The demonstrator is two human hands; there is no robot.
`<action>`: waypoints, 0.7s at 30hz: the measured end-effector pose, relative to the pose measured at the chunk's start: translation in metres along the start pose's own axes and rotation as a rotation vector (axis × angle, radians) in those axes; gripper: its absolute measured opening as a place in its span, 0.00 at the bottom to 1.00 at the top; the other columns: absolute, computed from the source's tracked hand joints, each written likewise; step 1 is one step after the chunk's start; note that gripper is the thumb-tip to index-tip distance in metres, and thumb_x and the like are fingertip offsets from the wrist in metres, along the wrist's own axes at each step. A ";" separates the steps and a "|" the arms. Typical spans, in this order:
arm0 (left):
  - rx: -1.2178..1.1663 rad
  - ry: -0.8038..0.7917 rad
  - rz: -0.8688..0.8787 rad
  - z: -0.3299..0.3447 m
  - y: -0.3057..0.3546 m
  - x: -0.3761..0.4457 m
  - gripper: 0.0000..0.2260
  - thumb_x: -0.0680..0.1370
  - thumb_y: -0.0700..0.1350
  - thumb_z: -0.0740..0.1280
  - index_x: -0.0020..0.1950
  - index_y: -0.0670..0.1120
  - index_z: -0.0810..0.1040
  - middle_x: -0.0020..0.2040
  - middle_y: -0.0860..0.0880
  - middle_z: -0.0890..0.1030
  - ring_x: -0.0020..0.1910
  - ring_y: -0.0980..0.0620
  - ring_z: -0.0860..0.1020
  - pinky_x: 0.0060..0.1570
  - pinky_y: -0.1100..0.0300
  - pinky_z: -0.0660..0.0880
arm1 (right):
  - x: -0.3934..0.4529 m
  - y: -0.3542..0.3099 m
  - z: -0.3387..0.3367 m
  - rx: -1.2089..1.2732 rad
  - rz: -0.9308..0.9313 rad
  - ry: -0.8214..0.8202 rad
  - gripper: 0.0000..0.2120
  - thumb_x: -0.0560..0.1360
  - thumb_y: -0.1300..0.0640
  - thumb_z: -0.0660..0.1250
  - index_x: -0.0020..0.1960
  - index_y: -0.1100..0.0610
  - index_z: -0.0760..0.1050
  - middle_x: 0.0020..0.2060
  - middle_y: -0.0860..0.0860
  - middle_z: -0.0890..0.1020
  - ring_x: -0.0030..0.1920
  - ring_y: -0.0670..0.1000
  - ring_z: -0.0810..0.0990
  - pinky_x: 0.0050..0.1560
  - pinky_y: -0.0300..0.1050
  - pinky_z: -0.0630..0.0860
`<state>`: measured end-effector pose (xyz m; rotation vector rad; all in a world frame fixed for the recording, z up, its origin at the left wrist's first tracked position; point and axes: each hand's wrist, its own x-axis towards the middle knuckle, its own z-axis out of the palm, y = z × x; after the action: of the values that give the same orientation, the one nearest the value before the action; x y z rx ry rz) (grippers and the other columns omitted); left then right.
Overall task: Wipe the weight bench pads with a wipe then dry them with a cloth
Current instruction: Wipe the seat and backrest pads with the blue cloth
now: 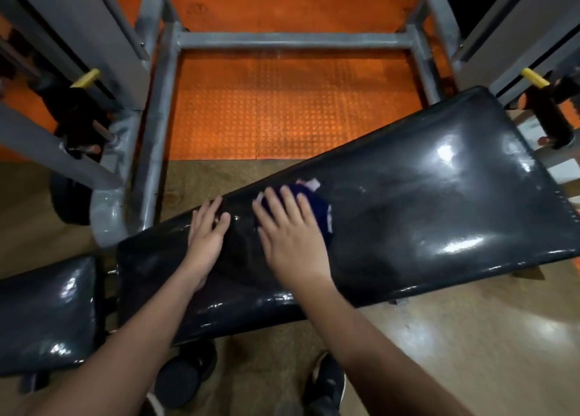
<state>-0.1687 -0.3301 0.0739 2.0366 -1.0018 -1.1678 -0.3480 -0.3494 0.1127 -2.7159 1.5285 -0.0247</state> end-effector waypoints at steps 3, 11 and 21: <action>0.006 0.051 0.051 -0.014 -0.012 -0.009 0.21 0.82 0.48 0.66 0.75 0.57 0.70 0.79 0.55 0.61 0.78 0.56 0.57 0.74 0.59 0.55 | -0.035 -0.025 0.014 0.028 -0.156 -0.056 0.28 0.83 0.48 0.61 0.81 0.51 0.62 0.80 0.52 0.64 0.81 0.56 0.60 0.80 0.55 0.49; -0.168 0.079 0.043 -0.043 -0.038 -0.062 0.10 0.82 0.50 0.65 0.61 0.57 0.81 0.58 0.57 0.82 0.57 0.63 0.79 0.61 0.59 0.75 | -0.014 -0.083 -0.005 0.979 0.189 -0.072 0.16 0.87 0.52 0.57 0.70 0.52 0.77 0.64 0.47 0.80 0.62 0.35 0.76 0.64 0.27 0.68; -0.524 -0.114 -0.215 -0.127 -0.042 -0.094 0.11 0.80 0.49 0.69 0.60 0.47 0.81 0.52 0.47 0.86 0.55 0.47 0.84 0.62 0.47 0.77 | 0.012 -0.148 -0.027 1.999 0.793 -0.598 0.27 0.84 0.36 0.52 0.65 0.52 0.81 0.57 0.58 0.86 0.58 0.59 0.85 0.60 0.60 0.81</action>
<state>-0.0736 -0.2151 0.1408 1.6934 -0.4596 -1.4880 -0.2164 -0.2832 0.1438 -0.4632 1.0279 -0.3919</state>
